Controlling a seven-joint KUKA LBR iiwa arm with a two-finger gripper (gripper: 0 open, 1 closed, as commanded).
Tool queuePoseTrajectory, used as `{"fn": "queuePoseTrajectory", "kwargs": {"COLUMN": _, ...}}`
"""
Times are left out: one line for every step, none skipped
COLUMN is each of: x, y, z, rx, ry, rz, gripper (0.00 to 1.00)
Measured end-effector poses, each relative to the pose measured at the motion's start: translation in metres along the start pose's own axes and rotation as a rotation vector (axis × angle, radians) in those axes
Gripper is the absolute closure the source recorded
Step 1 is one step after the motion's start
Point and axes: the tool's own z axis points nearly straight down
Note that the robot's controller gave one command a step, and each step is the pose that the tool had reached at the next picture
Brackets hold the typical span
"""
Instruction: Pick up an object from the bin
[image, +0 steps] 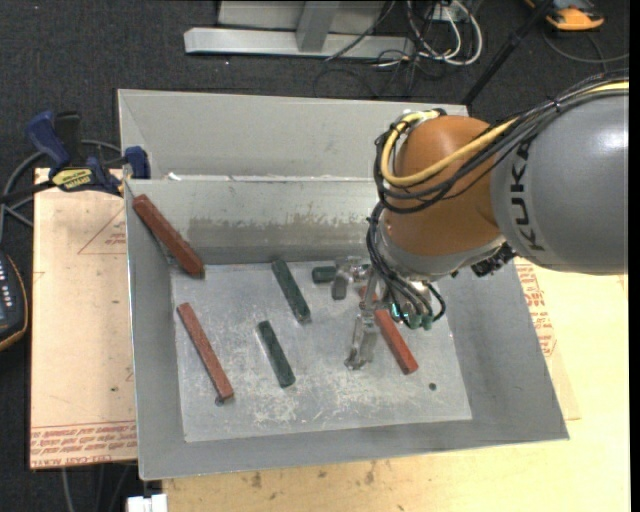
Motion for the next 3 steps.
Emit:
{"fn": "queuePoseTrajectory", "kwargs": {"x": -0.013, "y": -0.101, "z": 0.132, "rx": 0.002, "ry": -0.002, "rz": -0.102, "gripper": 0.0}}
{"fn": "queuePoseTrajectory", "kwargs": {"x": -0.077, "y": -0.118, "z": 0.126, "rx": 0.002, "ry": -0.016, "rz": -0.111, "gripper": 0.0}}
{"fn": "queuePoseTrajectory", "kwargs": {"x": -0.11, "y": -0.082, "z": 0.102, "rx": -0.001, "ry": -0.016, "rz": -0.061, "gripper": 0.0}}
